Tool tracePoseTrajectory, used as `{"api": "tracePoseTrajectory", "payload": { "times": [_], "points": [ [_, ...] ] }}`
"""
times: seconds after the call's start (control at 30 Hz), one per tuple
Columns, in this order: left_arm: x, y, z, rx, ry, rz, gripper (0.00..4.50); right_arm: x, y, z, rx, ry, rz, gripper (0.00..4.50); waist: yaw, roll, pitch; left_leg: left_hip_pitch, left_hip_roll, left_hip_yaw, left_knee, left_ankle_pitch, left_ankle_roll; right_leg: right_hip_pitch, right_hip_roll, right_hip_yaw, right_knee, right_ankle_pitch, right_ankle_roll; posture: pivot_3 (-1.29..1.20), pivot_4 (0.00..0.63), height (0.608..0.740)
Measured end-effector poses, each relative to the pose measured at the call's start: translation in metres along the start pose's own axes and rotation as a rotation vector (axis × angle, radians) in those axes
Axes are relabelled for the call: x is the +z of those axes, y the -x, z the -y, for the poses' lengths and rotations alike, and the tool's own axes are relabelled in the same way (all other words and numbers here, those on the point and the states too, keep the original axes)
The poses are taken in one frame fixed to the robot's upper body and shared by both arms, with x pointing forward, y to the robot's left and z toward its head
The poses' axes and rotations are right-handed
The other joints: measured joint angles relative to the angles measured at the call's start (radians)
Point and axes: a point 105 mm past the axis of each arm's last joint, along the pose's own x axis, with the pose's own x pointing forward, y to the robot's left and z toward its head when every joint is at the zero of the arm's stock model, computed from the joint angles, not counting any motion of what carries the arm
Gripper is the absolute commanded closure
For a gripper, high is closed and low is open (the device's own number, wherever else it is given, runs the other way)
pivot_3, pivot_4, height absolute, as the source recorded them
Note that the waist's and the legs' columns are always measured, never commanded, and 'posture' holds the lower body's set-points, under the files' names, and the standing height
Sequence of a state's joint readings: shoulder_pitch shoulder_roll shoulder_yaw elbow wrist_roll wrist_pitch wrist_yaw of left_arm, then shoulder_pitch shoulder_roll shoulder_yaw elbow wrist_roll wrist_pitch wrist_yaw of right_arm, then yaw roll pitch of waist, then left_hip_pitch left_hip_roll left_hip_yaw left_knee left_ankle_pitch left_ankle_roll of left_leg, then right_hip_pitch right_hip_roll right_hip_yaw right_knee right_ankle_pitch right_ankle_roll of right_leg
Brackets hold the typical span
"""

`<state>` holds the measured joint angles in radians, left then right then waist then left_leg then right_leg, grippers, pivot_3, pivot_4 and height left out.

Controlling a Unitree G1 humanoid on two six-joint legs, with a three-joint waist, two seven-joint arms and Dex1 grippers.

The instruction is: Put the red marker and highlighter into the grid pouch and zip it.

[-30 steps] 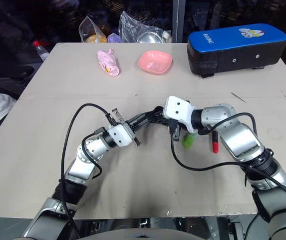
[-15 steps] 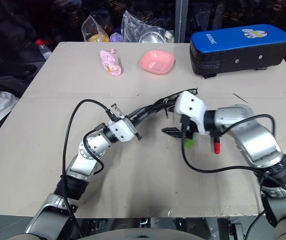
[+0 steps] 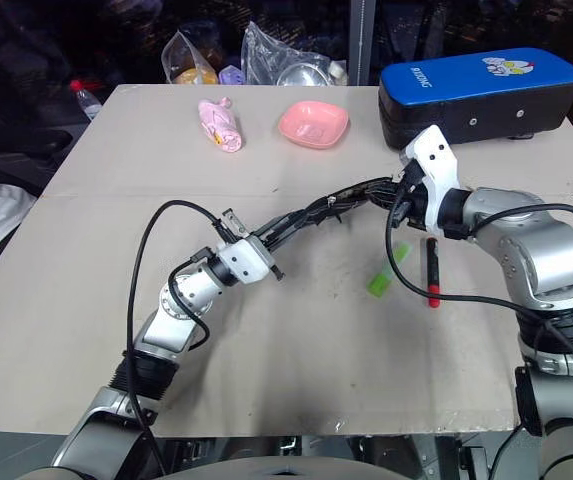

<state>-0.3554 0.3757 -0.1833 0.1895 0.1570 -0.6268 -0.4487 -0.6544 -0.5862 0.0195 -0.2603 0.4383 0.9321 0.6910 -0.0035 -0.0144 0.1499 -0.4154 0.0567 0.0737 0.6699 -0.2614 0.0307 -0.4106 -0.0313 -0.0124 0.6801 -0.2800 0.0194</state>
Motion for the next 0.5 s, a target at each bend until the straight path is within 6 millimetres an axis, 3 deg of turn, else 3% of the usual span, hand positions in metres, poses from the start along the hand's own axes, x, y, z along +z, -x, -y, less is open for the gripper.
{"api": "tracePoseTrajectory", "payload": {
  "times": [0.27,0.5],
  "points": [
    [-0.001,0.0,0.002,-0.007,0.003,0.004,4.5,-0.011,-0.02,-0.002,-0.001,0.022,-0.046,4.44,-0.001,0.0,0.0,0.0,0.0,0.0,0.0,0.0,0.0,0.0,0.0,0.0,0.0,0.0,0.0,0.0,0.15,0.738],
    [-0.002,-0.001,0.007,-0.037,0.012,0.003,4.5,-0.016,-0.044,-0.023,0.103,0.49,-0.111,4.44,-0.007,0.0,0.0,0.0,0.0,0.0,0.0,0.0,0.0,0.0,0.002,0.0,0.0,0.0,0.0,0.0,0.15,0.738]
  ]
}}
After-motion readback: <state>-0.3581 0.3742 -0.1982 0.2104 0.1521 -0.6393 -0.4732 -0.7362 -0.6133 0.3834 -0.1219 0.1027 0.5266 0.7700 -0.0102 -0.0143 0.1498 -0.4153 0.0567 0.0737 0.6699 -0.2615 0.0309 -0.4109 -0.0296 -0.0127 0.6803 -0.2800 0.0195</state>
